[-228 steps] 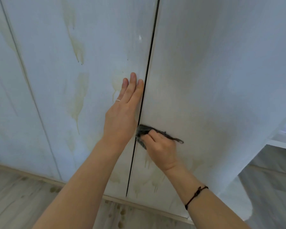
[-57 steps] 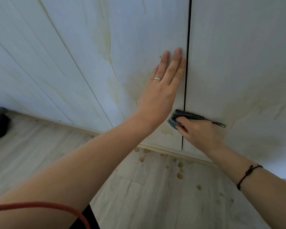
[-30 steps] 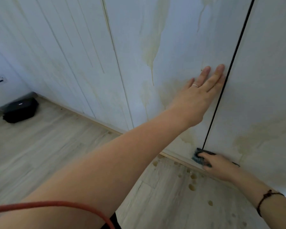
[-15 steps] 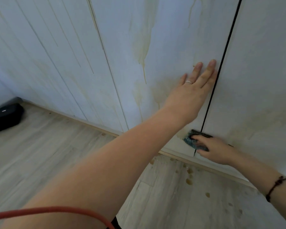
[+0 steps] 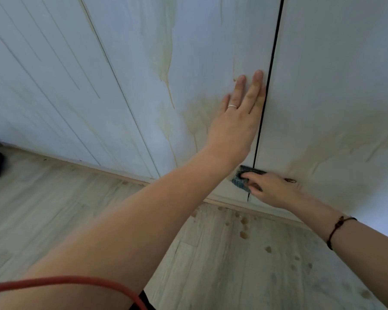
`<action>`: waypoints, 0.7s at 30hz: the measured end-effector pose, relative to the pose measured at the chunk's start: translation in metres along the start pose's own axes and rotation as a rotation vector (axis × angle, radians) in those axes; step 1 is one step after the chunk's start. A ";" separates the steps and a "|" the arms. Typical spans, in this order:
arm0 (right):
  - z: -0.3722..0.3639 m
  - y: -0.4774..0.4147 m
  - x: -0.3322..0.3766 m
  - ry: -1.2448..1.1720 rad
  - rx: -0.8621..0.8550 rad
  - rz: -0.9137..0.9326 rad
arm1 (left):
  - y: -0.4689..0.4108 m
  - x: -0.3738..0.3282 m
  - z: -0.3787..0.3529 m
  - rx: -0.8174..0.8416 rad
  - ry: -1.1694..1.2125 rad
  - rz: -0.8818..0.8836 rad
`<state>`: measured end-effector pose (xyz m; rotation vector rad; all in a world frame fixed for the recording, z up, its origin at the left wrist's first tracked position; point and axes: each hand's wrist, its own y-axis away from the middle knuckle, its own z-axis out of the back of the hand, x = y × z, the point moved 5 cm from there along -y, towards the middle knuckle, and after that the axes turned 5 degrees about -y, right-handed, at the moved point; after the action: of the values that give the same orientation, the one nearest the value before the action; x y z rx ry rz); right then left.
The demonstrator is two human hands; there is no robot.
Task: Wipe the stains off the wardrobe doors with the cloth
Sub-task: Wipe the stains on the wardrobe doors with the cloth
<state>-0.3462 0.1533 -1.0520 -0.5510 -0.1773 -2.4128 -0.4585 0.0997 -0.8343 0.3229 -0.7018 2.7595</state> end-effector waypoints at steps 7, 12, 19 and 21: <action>-0.055 0.039 -0.055 0.188 0.373 -0.173 | -0.001 0.001 0.001 0.013 0.008 -0.027; 0.005 0.006 -0.003 0.219 -0.129 0.014 | -0.001 0.004 -0.002 -0.053 0.047 -0.050; -0.033 0.017 -0.025 0.064 0.107 -0.039 | 0.000 0.000 -0.005 -0.112 0.037 -0.030; -0.054 0.045 -0.058 0.159 0.333 -0.133 | -0.001 -0.004 -0.005 -0.105 0.033 -0.020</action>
<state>-0.2961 0.1372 -1.1268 -0.2010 -0.5491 -2.4695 -0.4551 0.1026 -0.8392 0.2603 -0.8273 2.6908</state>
